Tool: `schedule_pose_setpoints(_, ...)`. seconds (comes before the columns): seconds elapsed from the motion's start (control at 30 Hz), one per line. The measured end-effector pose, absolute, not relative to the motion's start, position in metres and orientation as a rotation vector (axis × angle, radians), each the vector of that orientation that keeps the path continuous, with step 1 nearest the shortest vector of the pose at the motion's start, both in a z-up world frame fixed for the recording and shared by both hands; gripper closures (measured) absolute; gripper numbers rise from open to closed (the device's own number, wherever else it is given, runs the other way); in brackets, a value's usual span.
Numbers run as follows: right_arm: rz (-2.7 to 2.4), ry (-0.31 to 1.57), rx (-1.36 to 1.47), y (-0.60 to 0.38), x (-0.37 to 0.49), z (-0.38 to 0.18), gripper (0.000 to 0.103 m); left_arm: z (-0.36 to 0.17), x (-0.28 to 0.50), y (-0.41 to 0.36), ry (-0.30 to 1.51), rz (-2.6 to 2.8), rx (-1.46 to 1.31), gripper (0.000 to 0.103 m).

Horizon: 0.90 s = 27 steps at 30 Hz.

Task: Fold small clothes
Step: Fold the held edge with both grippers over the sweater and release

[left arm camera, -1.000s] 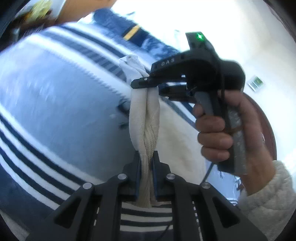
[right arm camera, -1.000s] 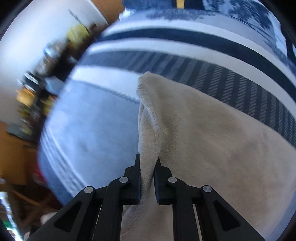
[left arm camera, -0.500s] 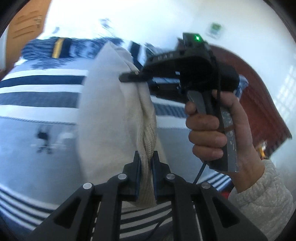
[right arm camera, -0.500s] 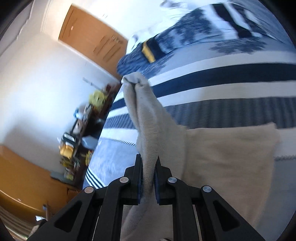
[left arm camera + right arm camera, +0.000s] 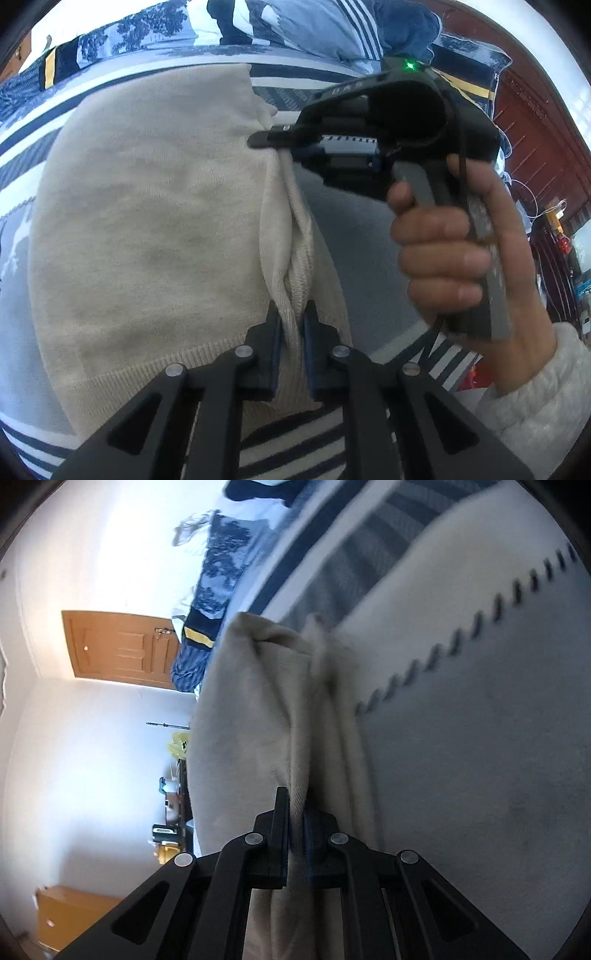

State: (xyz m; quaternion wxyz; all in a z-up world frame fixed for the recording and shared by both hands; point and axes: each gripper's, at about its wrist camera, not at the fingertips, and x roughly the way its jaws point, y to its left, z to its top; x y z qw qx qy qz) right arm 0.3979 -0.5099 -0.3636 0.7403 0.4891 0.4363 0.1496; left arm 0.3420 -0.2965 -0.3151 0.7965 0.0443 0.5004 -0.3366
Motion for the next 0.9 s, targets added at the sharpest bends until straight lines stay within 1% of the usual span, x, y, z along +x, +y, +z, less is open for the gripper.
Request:
schedule_pose_setpoints(0.17, 0.368, 0.904, 0.988, -0.512, 0.392, -0.328, 0.096, -0.302, 0.328, -0.301, 1.042, -0.744, 0.082, 0.093)
schedule_pose_setpoints(0.3, 0.342, 0.954, 0.968, -0.515, 0.400, -0.349, 0.096, -0.328, 0.340, -0.308, 1.090, -0.699, 0.103, 0.092)
schedule_pose_setpoints(0.33, 0.326, 0.973, 0.934, -0.514, 0.403, -0.352, 0.093, -0.331, 0.345, -0.305, 1.101, -0.698, 0.078, 0.091)
schedule_pose_setpoints(0.4, 0.323, 1.004, 0.961, -0.519, 0.405, -0.359, 0.092, -0.325, 0.348, -0.300, 1.112, -0.722, 0.020, 0.083)
schedule_pose_setpoints(0.43, 0.332, 0.998, 0.966, -0.520, 0.402, -0.355, 0.089, -0.320, 0.347, -0.298, 1.116, -0.747, 0.001, 0.075)
schedule_pose_setpoints(0.47, 0.330, 0.987, 0.933, -0.520, 0.397, -0.347, 0.084, -0.316, 0.345, -0.297, 1.123, -0.776, -0.007, 0.073)
schedule_pose_setpoints(0.53, 0.329, 0.970, 0.871, -0.522, 0.387, -0.335, 0.046, -0.307, 0.340, -0.293, 1.130, -0.825, -0.028, 0.072)
schedule_pose_setpoints(0.57, 0.334, 0.956, 0.863, -0.523, 0.380, -0.329, 0.044, -0.301, 0.338, -0.288, 1.124, -0.845, -0.046, 0.069)
schedule_pose_setpoints(0.6, 0.356, 0.942, 0.861, -0.521, 0.372, -0.322, 0.044, -0.295, 0.338, -0.283, 1.114, -0.847, -0.061, 0.067)
schedule_pose_setpoints(0.67, 0.383, 0.936, 0.835, -0.517, 0.355, -0.312, 0.044, -0.286, 0.343, -0.267, 1.084, -0.802, -0.093, 0.056)
schedule_pose_setpoints(0.77, 0.358, 0.943, 0.762, -0.503, 0.333, -0.299, 0.044, -0.283, 0.352, -0.239, 1.072, -0.675, -0.124, 0.048)
schedule_pose_setpoints(0.9, 0.264, 1.022, 0.775, -0.485, 0.316, -0.310, 0.044, -0.294, 0.365, -0.197, 1.085, -0.468, -0.104, 0.047)
